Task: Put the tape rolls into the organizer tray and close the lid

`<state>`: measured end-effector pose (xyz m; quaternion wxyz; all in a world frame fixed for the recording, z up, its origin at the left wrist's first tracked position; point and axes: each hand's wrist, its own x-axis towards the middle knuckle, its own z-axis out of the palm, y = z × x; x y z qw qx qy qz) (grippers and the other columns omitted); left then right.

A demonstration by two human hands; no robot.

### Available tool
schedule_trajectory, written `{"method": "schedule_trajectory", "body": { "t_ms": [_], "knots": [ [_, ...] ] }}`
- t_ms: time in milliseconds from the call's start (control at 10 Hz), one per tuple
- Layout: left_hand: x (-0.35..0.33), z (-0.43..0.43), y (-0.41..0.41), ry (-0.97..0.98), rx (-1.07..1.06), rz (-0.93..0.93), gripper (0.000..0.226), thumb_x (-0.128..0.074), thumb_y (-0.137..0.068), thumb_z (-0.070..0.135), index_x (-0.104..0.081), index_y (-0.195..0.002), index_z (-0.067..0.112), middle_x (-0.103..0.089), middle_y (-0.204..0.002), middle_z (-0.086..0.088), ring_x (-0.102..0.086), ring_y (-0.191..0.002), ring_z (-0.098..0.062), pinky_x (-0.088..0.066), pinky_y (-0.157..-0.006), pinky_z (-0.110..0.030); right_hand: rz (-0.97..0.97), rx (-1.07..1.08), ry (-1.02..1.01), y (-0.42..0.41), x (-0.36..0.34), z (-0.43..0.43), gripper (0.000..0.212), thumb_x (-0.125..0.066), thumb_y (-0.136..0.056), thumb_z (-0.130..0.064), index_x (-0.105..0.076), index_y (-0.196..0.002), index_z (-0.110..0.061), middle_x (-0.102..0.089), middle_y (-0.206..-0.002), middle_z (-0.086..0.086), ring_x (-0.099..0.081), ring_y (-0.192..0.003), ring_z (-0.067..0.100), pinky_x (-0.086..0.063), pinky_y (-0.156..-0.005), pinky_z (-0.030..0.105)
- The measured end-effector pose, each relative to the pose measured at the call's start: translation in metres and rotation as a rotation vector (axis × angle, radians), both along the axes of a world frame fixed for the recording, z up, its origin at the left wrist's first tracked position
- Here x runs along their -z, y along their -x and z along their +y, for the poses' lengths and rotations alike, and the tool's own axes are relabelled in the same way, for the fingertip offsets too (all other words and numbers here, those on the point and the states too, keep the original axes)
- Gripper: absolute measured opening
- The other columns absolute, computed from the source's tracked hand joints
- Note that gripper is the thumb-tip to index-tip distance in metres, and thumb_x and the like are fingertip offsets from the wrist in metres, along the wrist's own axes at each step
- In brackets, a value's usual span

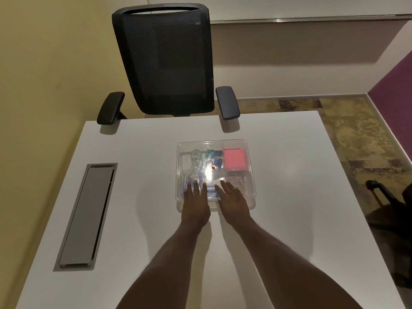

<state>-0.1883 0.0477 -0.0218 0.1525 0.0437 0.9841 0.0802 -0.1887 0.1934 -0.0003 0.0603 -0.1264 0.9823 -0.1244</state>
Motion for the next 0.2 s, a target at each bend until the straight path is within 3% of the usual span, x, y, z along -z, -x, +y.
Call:
{"method": "schedule_trajectory", "body": {
  "t_ms": [100,200],
  "knots": [
    [-0.006,0.004,-0.008,-0.031,-0.037,0.019,0.068,-0.036,-0.110,0.021,0.002,-0.165,0.012,0.010,-0.173,-0.012,0.011,-0.160,-0.034,0.002,-0.131,-0.050,0.132,-0.062,-0.008,-0.009,-0.003,0.003,0.057,-0.091,-0.073,-0.015,-0.070,-0.125,-0.004,-0.068,-0.132,0.016,-0.067,-0.121,0.032,-0.058,-0.096,0.048],
    [-0.009,0.010,-0.021,-0.030,0.022,0.074,0.064,-0.033,-0.112,0.025,-0.002,-0.165,0.009,0.002,-0.174,-0.011,0.005,-0.162,-0.028,0.002,-0.132,-0.049,0.258,-0.095,-0.040,-0.021,0.005,0.008,0.053,-0.084,-0.082,-0.021,-0.067,-0.129,-0.004,-0.064,-0.137,0.015,-0.062,-0.127,0.031,-0.056,-0.101,0.048]
  ]
}}
